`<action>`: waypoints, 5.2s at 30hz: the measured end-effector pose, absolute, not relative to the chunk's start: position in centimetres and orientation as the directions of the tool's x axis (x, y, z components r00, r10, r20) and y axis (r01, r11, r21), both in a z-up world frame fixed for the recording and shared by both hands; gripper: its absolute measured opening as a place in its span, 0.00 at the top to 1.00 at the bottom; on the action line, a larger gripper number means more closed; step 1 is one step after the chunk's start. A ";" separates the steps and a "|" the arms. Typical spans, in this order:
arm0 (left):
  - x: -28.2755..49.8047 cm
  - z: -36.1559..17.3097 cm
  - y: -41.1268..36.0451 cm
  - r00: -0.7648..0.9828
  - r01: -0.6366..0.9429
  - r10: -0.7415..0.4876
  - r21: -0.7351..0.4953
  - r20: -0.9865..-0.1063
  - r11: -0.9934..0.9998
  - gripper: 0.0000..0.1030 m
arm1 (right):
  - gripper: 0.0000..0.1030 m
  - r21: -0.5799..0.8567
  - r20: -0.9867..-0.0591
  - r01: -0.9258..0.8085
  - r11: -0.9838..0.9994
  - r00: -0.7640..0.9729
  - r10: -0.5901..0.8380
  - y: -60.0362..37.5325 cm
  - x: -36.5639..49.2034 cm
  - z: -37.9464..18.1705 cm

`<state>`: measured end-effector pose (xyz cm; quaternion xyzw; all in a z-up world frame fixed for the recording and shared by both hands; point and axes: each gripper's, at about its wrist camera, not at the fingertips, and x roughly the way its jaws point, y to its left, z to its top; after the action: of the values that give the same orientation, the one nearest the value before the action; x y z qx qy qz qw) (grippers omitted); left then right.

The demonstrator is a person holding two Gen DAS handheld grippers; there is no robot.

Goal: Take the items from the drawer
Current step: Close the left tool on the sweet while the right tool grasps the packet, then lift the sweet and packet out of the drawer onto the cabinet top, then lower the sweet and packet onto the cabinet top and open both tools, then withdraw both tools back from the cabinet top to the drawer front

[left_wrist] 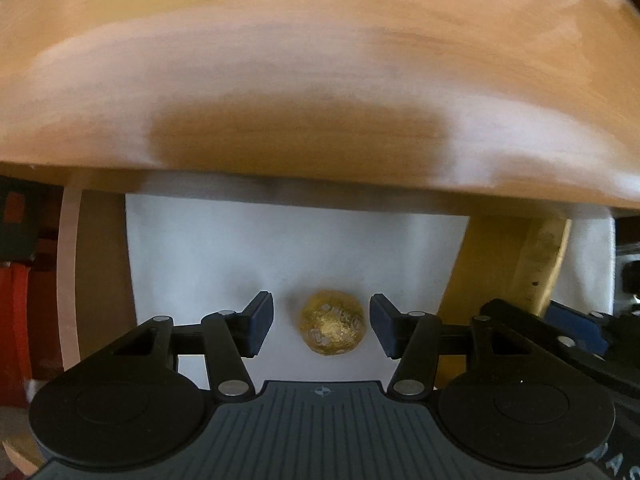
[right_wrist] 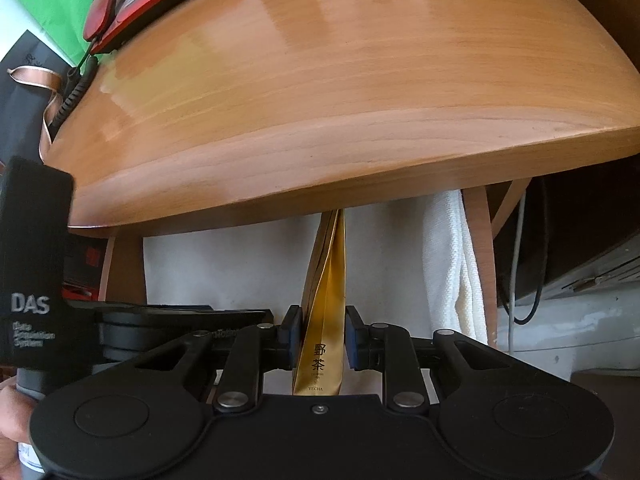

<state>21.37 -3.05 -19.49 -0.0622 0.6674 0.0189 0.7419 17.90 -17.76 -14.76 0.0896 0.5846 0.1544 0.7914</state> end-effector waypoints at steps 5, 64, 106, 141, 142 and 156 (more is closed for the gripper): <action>21.7 -20.0 -3.0 0.090 -0.142 -0.064 -0.077 -0.994 0.987 0.56 | 0.80 0.322 -0.898 -0.136 0.937 0.270 0.348 -17.8 18.0 -14.9; 14.2 -5.2 2.3 0.318 -0.109 -0.184 -0.228 -0.930 0.967 0.62 | 0.80 0.714 -0.694 0.170 0.680 0.303 0.653 -22.6 11.8 -9.6; 27.8 -2.6 0.7 0.549 -0.062 -0.165 -0.237 -0.819 0.969 0.62 | 0.76 0.451 -0.692 -0.222 0.864 0.525 0.496 -17.6 25.3 -5.4; 25.1 -2.7 1.8 0.548 -0.095 -0.106 -0.187 -0.830 0.978 0.42 | 0.49 0.235 -0.701 -0.294 0.926 0.609 0.371 -19.0 19.0 -2.9; 24.7 -2.5 1.8 0.550 -0.093 -0.105 -0.185 -0.829 0.978 0.42 | 0.49 0.233 -0.703 -0.298 0.926 0.607 0.372 -18.9 18.5 -2.8; 17.4 -1.2 0.8 0.534 -0.071 -0.111 -0.175 -0.838 0.982 0.41 | 0.45 0.149 -0.730 -0.325 0.934 0.601 0.325 -17.7 12.5 -2.2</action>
<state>17.43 0.79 -1.20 -0.0945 0.4827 -0.0114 0.8706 12.52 -17.69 -2.15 0.0003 0.4081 0.1815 0.8947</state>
